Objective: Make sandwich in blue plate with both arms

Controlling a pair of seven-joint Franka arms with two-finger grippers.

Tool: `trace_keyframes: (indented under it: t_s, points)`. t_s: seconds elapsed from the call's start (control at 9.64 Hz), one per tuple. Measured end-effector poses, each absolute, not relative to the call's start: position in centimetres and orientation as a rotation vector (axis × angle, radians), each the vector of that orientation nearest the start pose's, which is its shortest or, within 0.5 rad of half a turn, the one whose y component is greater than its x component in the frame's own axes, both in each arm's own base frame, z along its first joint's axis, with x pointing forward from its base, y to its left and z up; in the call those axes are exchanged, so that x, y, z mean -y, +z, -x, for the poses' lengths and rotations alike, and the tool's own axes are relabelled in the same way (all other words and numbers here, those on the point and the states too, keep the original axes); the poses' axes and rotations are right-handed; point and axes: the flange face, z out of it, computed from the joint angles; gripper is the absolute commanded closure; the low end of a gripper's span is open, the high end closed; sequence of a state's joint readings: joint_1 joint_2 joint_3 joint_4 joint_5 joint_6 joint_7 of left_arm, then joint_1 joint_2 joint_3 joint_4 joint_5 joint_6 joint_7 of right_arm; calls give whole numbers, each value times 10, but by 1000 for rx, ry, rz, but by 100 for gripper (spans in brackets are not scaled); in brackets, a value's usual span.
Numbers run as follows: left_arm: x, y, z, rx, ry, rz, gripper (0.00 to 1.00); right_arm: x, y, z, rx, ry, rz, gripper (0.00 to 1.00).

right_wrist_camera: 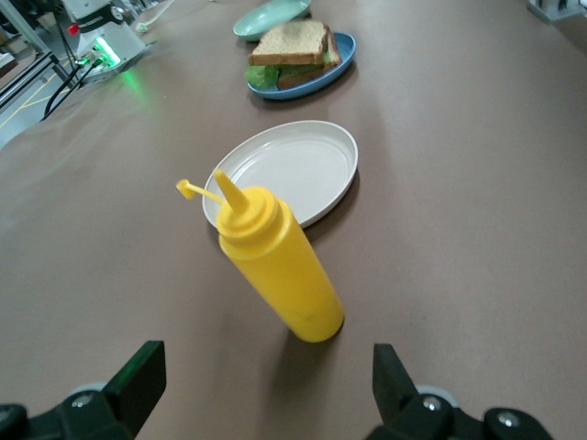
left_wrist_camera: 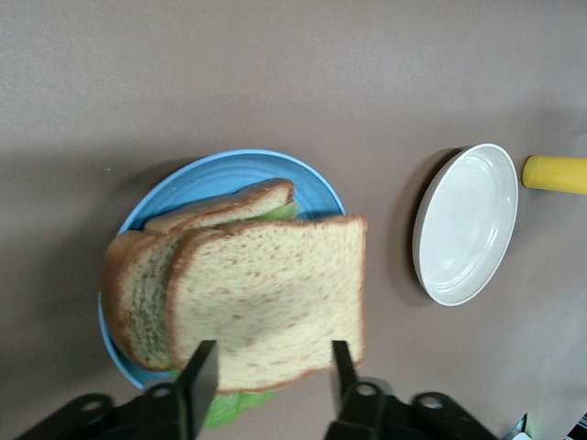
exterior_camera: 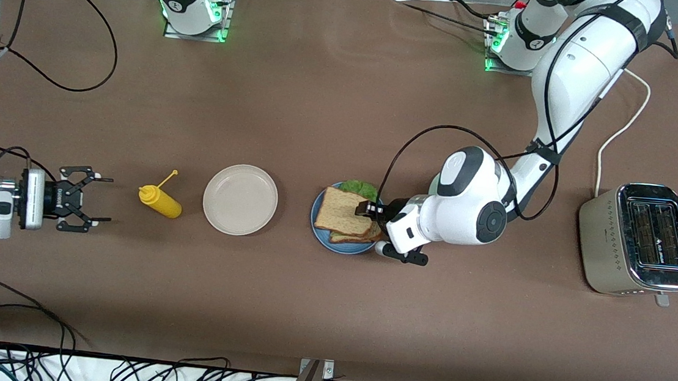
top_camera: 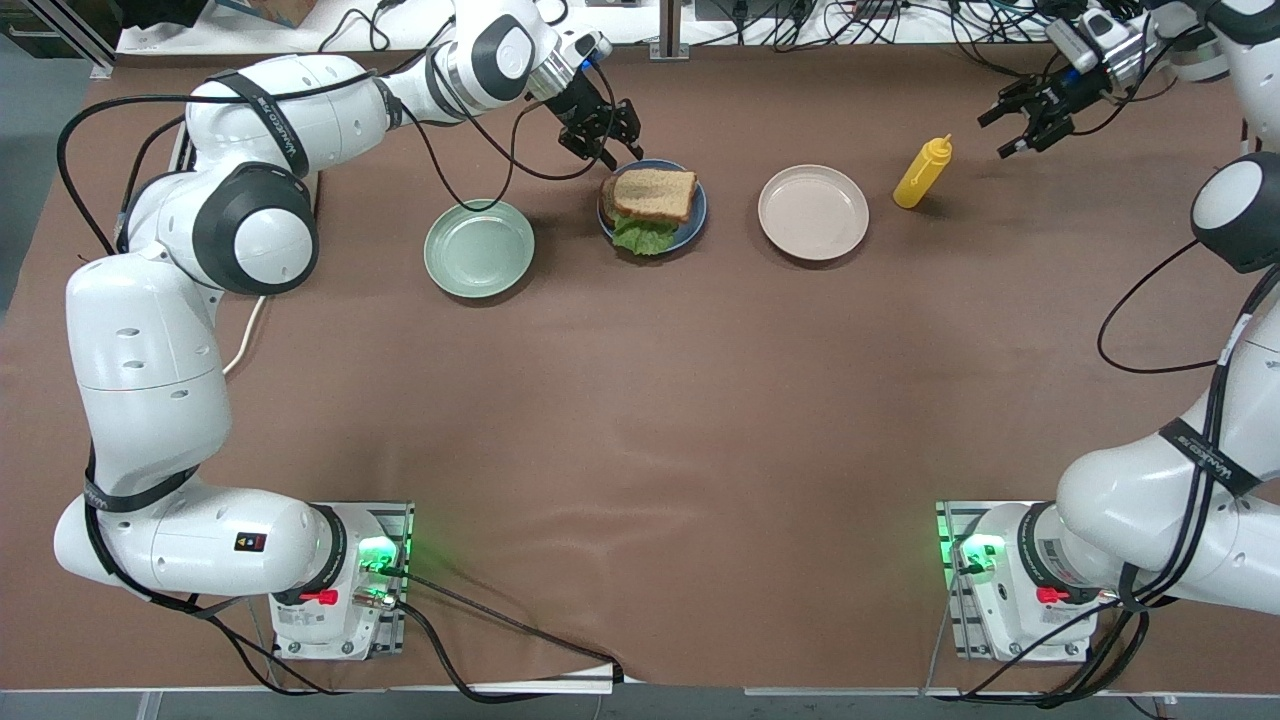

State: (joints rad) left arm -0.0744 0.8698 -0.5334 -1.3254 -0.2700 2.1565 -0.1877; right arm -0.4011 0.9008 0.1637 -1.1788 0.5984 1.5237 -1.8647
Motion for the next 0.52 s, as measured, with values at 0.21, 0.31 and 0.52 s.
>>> trace_keyframes:
  t_s: [0.21, 0.31, 0.52]
  points:
    - [349, 274, -662, 128, -231, -2539, 0, 136, 288, -695, 1472, -334, 1852, 0]
    - [349, 277, -663, 127, -225, -2538, 0, 133, 310, -694, 1441, -274, 1923, 0]
    - [344, 283, -665, 134, -234, -2547, 0, 123, 354, -693, 1343, -158, 2092, 0]
